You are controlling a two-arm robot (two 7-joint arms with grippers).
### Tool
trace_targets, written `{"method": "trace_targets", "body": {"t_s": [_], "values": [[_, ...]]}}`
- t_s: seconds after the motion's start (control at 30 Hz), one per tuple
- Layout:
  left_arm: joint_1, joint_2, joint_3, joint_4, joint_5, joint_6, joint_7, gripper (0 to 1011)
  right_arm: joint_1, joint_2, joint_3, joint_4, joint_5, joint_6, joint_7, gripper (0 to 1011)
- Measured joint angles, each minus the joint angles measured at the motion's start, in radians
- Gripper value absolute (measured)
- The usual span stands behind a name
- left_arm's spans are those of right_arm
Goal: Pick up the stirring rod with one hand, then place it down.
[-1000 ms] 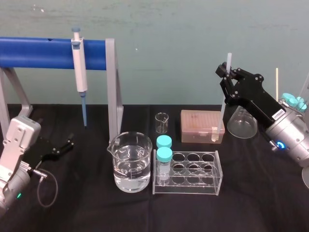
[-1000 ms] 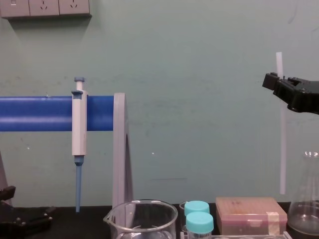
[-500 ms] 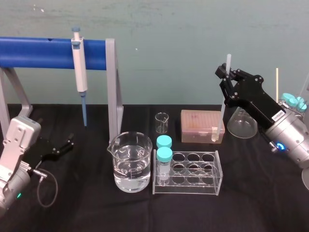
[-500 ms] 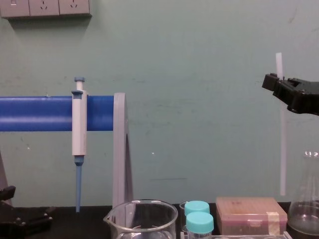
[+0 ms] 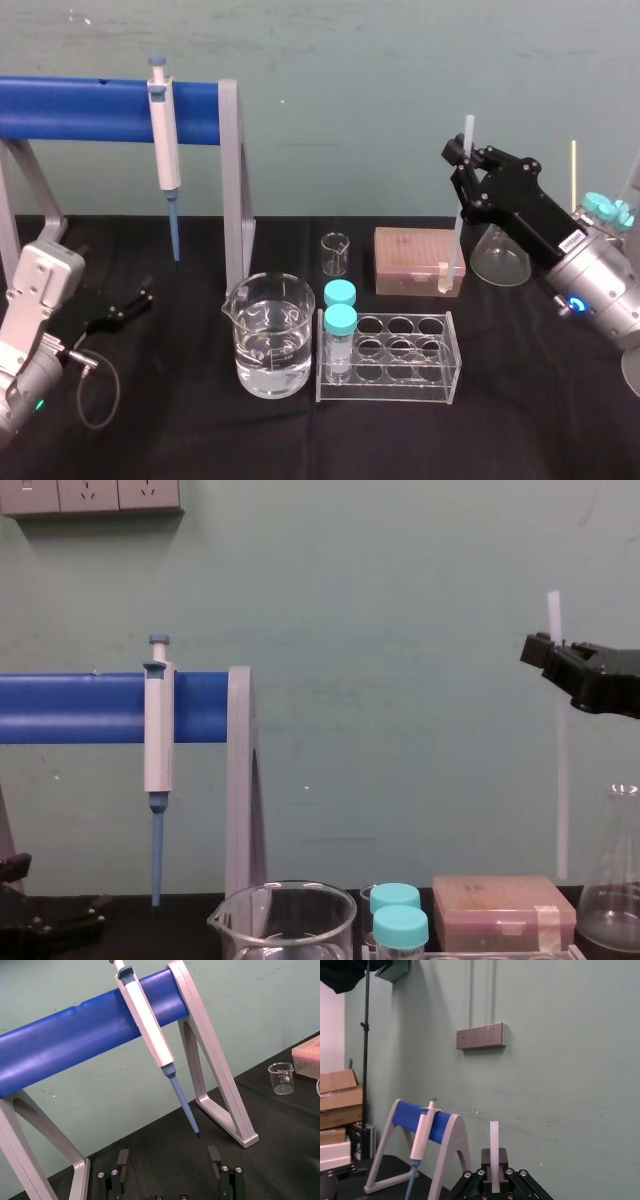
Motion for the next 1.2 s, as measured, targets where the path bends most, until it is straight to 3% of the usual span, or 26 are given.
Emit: {"method": "trace_targets", "body": {"t_s": [0.43, 0.7, 1.2], "values": [[0.000, 0.000, 0.000, 0.000, 0.000, 0.000, 0.000, 1000, 0.035, -0.030, -0.072, 0.100, 0.072, -0.031, 0.133, 70], [0.000, 0.000, 0.000, 0.000, 0.000, 0.000, 0.000, 1000, 0.051, -0.032, -0.104, 0.148, 0.059, -0.038, 0.138, 70], [0.000, 0.000, 0.000, 0.000, 0.000, 0.000, 0.000, 1000, 0.061, -0.049, -0.119, 0.212, 0.030, -0.059, 0.119, 70]]}}
